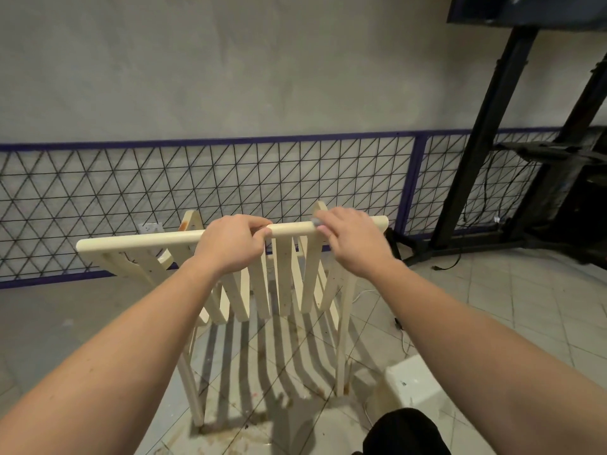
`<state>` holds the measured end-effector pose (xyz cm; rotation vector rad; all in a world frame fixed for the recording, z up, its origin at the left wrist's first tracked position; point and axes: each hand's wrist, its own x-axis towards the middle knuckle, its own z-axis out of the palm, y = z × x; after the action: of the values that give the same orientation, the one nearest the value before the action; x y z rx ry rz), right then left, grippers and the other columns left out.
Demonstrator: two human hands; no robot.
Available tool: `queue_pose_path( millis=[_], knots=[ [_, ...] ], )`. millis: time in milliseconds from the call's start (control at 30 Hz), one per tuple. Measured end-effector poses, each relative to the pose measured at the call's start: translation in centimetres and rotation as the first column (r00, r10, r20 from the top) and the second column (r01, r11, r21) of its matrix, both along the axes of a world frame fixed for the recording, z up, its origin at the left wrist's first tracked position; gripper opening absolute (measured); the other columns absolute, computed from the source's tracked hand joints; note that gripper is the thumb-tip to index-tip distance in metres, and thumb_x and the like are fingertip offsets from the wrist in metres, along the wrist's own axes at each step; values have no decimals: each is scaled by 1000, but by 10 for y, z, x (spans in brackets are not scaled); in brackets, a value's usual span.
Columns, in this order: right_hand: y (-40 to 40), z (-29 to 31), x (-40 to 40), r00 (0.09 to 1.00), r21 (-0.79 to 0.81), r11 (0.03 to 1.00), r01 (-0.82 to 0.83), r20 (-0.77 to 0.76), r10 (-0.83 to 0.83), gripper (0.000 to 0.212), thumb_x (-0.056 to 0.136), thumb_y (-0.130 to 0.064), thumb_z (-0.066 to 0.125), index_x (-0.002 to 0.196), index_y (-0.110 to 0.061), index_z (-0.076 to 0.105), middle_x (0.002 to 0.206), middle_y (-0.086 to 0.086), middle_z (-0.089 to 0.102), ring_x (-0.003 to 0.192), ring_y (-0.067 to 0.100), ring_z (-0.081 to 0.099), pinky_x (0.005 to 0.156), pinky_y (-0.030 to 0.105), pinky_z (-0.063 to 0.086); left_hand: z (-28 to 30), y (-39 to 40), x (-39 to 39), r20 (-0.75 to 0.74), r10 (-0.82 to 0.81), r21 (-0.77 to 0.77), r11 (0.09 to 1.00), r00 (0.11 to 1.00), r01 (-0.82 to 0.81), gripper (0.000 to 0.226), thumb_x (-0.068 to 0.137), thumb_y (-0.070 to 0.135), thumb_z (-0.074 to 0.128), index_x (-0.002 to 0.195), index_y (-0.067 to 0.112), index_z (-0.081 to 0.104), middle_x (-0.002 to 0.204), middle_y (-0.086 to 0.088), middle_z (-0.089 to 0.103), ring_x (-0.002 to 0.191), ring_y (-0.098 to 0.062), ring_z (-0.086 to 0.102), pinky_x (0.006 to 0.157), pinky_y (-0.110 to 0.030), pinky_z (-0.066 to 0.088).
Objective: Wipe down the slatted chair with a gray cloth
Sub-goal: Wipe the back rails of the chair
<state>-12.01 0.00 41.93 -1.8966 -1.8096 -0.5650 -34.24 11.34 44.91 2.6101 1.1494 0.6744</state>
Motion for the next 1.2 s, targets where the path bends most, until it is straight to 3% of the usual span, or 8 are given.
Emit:
queue_pose_path(
  millis=[133, 200, 367, 433, 633, 733, 967, 1200],
  knots=[
    [-22, -2, 46, 985, -37, 992, 120, -122, -123, 28, 105, -32, 33, 122, -27, 55, 107, -6, 55, 98, 16, 46, 89, 33, 38, 1, -1, 0, -4, 0, -4, 1000, 1000, 0, 27, 99, 38, 48, 114, 41, 70, 76, 9, 68, 79, -19, 60, 67, -31, 38],
    [-32, -1, 53, 856, -18, 981, 191, -486, -175, 31, 107, -32, 32, 122, -23, 57, 111, 0, 57, 101, 20, 51, 85, 31, 45, 0, -1, 0, -4, 7, 5, 1000, 1000, -7, 27, 99, 39, 48, 114, 41, 71, 75, 8, 68, 80, -21, 60, 67, -31, 38],
    [-42, -10, 46, -125, -67, 942, 328, -992, -27, 27, 104, -39, 39, 112, -23, 60, 111, 12, 66, 99, 28, 68, 78, 46, 61, 0, -2, 0, -9, 8, 17, 1000, 1000, -8, 27, 99, 38, 48, 113, 41, 71, 72, 9, 65, 79, -21, 58, 66, -31, 36],
    [-33, -10, 31, -265, -56, 936, 347, -963, 41, 28, 103, -36, 40, 115, -24, 62, 112, 8, 66, 103, 26, 66, 90, 47, 57, 0, -2, 0, -1, 9, 10, 1000, 1000, -9, 27, 99, 38, 48, 114, 41, 71, 77, 7, 68, 82, -22, 58, 69, -31, 37],
    [-31, -1, -4, 468, 265, 860, 436, -883, 35, 29, 107, -28, 34, 112, -31, 63, 103, -18, 62, 95, -7, 55, 83, 6, 43, 0, -3, 0, 12, 4, 24, 1000, 1000, -5, 27, 99, 37, 49, 114, 40, 71, 78, 7, 67, 84, -22, 57, 71, -31, 37],
    [-24, -7, 4, 908, 217, 968, 130, -417, -29, 30, 105, -25, 41, 125, -22, 64, 125, -8, 62, 119, 8, 49, 110, 30, 35, -1, -4, 0, 10, 1, 49, 999, 1000, -2, 27, 99, 37, 49, 114, 40, 71, 70, 11, 62, 81, -21, 56, 72, -31, 36],
    [8, -2, -38, 997, -41, 998, -48, -61, 45, 46, 105, -37, 29, 148, -30, 44, 141, -9, 52, 124, 18, 45, 112, 37, 27, -1, -3, -2, -9, -15, 78, 997, 1000, 16, 27, 101, 40, 48, 120, 36, 67, 78, 13, 61, 85, -18, 54, 77, -32, 38],
    [-13, 38, 21, 980, -330, 942, -66, -201, -2, 44, 98, -30, 55, 141, -34, 45, 132, -7, 56, 119, 14, 50, 106, 42, 42, 18, 12, -24, 77, -60, -95, 993, 995, 67, 33, 100, 38, 48, 131, 33, 59, 122, 14, 67, 112, -15, 60, 99, -41, 48]
  ],
)
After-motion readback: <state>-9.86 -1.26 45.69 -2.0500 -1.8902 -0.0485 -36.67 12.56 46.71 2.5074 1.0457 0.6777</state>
